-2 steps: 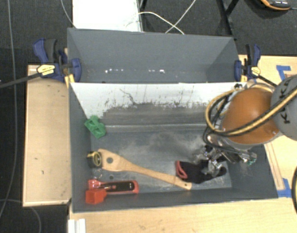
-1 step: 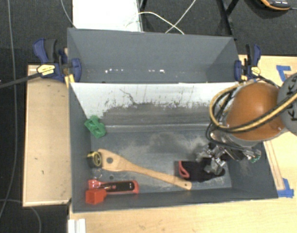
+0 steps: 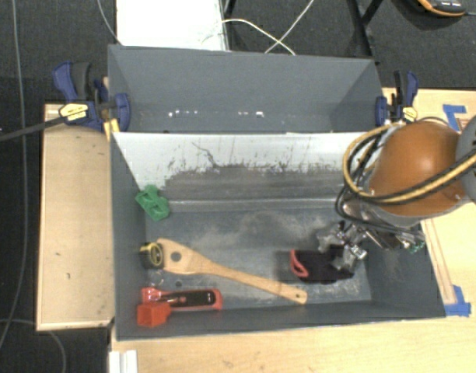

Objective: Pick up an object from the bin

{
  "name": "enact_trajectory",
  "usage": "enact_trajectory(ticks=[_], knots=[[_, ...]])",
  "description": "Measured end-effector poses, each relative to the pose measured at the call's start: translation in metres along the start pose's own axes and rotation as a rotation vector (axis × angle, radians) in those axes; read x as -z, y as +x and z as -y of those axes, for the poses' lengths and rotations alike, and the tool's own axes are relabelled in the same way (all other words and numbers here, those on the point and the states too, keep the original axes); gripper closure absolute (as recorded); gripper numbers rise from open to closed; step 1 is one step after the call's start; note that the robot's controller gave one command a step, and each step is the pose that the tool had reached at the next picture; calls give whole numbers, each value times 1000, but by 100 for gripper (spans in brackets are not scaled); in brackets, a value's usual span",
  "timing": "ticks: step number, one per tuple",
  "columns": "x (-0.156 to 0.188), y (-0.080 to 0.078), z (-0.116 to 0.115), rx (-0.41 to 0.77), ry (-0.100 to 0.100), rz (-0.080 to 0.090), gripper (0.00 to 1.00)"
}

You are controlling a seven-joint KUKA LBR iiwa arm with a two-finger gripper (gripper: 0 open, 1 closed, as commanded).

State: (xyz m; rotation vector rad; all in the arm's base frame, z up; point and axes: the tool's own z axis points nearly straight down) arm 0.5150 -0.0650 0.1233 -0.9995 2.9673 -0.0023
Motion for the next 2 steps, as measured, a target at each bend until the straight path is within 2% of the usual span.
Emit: enact_trajectory(ticks=[1,2], knots=[[14,0,-1,-3,-2,-1,100],[50,0,-1,-4,-3,-1,100]])
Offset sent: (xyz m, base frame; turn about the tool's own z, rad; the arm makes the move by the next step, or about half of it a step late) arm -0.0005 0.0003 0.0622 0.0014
